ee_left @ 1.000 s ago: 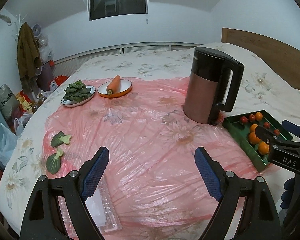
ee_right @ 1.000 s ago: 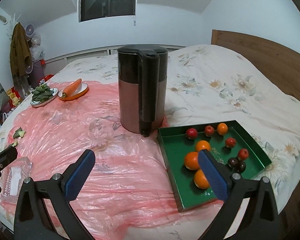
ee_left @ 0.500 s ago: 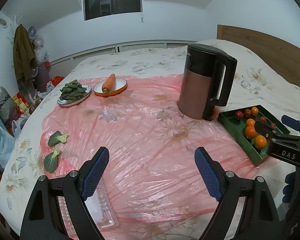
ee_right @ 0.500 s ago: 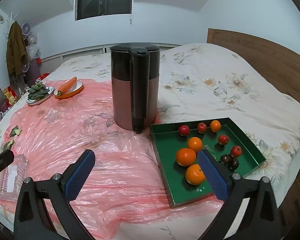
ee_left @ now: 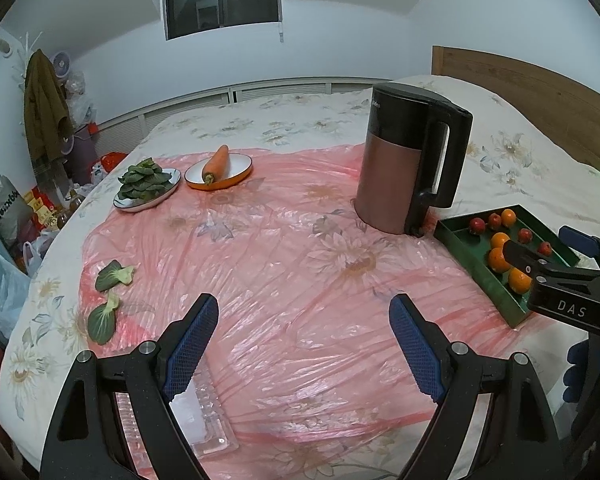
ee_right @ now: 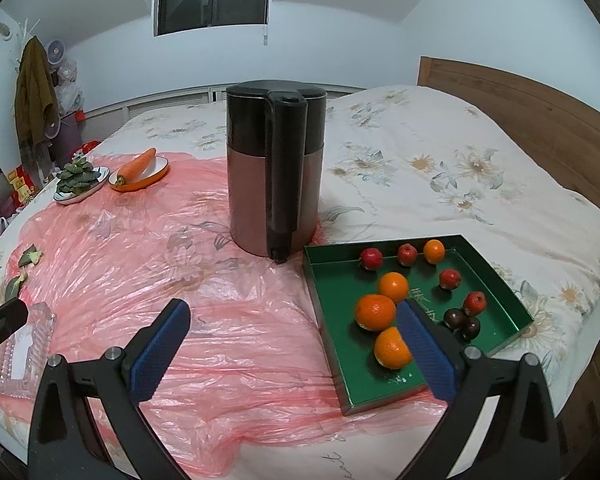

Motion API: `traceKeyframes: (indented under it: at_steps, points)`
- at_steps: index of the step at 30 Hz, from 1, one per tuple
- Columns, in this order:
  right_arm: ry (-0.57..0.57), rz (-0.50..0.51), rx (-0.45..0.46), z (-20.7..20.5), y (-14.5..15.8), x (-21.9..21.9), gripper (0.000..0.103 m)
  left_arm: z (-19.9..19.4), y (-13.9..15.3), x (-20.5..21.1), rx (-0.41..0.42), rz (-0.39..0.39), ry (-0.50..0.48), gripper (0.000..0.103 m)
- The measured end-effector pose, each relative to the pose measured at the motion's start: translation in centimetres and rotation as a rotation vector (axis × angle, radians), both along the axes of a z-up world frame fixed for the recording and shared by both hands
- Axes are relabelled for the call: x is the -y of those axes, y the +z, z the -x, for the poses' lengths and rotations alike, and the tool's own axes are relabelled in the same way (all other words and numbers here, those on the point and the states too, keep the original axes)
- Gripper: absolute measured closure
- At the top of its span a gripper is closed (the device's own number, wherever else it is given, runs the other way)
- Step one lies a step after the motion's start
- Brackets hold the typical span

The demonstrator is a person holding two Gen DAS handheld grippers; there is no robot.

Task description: Organize fruits

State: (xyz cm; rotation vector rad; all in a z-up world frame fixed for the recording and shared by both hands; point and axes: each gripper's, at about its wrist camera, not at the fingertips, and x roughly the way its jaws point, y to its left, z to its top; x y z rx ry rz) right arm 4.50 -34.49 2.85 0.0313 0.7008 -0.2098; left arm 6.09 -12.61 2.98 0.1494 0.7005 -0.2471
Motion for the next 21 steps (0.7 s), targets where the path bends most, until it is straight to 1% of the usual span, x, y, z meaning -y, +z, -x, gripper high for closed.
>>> traceKeyframes:
  at_steps: [21]
  points:
    - [0.015, -0.003, -0.004, -0.3, -0.3, -0.8, 0.000, -0.8, -0.3, -2.4, -0.019, 0.035, 0.034, 0.019]
